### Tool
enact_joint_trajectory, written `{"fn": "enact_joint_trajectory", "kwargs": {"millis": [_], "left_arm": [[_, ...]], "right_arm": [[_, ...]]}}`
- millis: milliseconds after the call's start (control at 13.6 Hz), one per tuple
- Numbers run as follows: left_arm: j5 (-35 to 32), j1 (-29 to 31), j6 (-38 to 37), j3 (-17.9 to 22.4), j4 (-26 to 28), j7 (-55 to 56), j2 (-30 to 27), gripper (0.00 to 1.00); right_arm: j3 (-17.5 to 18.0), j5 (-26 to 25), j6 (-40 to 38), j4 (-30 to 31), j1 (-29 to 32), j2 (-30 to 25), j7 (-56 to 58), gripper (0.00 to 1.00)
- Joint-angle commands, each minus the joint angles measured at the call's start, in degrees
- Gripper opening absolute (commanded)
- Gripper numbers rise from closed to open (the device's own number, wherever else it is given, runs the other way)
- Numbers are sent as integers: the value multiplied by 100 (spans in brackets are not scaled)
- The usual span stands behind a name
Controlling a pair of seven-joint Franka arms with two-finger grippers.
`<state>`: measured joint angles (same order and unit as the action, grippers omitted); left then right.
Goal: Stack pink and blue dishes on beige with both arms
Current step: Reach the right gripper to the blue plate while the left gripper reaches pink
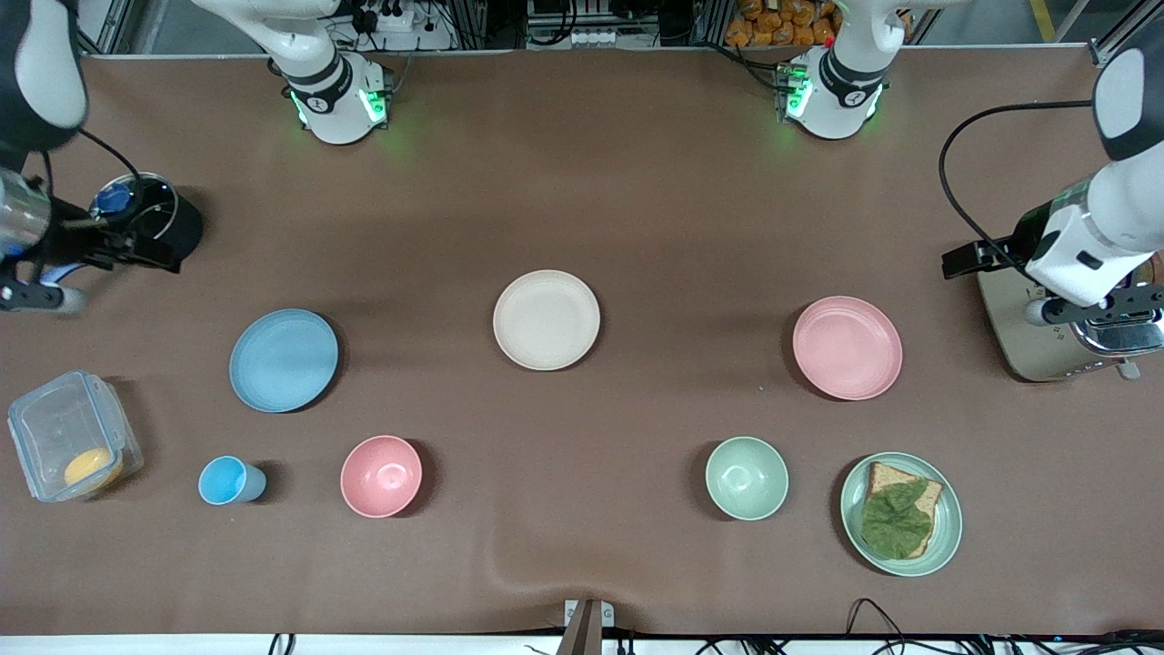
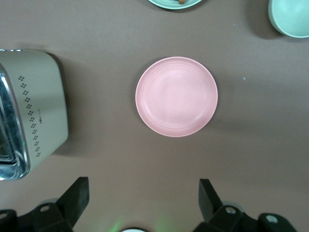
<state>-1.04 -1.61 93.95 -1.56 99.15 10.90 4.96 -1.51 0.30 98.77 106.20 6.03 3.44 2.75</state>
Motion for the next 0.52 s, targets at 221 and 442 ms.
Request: {"fn": "enact_joint_trajectory", "kwargs": {"millis": [221, 442], "left_arm": [[-19, 90, 1405, -2, 1306, -61, -197, 100], [-19, 90, 2012, 7, 1729, -70, -109, 100]], "right_arm": [[54, 5, 887, 111, 661, 1200, 454, 100], [54, 5, 1336, 155, 724, 1658, 516, 100]]}}
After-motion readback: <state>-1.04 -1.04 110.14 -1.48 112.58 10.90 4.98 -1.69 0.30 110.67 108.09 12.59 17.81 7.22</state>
